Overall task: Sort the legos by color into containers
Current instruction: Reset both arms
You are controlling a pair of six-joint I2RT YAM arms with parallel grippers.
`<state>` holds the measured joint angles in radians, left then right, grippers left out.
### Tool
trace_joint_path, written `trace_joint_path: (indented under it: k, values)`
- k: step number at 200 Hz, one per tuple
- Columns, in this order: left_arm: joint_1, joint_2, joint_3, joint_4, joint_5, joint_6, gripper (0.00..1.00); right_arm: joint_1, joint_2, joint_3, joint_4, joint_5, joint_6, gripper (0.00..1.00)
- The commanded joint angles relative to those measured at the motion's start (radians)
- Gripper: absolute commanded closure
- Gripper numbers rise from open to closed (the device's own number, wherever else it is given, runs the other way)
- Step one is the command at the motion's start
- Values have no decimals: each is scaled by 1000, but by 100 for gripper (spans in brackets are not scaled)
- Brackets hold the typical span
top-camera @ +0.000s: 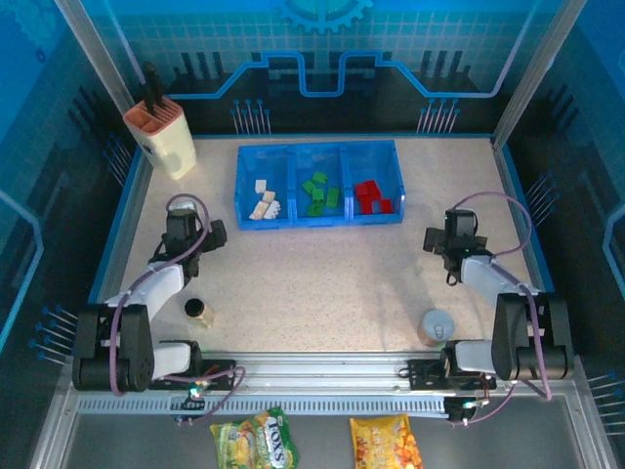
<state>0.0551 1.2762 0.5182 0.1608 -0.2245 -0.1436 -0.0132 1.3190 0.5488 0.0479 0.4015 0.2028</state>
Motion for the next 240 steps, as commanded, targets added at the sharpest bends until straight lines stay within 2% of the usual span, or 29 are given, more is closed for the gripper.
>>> trace_joint_path:
  k: [1,33,68,83,111,137,240]
  values:
    - [-6,46,-81,339,106,83,1,1,-1,-78,383,-96,-72,0]
    - [-5,88,-125,539,204,79,1,9,19,-182,683,-219,-83,0]
    - [-7,181,-111,637,257,111,1,22,114,-176,791,-247,-113,0]
    - [-8,218,-107,664,282,121,1,42,125,-156,756,-256,-137,0]
    - [-12,278,-142,782,312,142,1,73,226,-194,938,-279,-193,0]
    - [-38,274,-131,748,236,154,1,85,217,-155,845,-260,-196,0]
    - [-41,273,-131,750,235,152,1,91,220,-154,847,-258,-206,0]
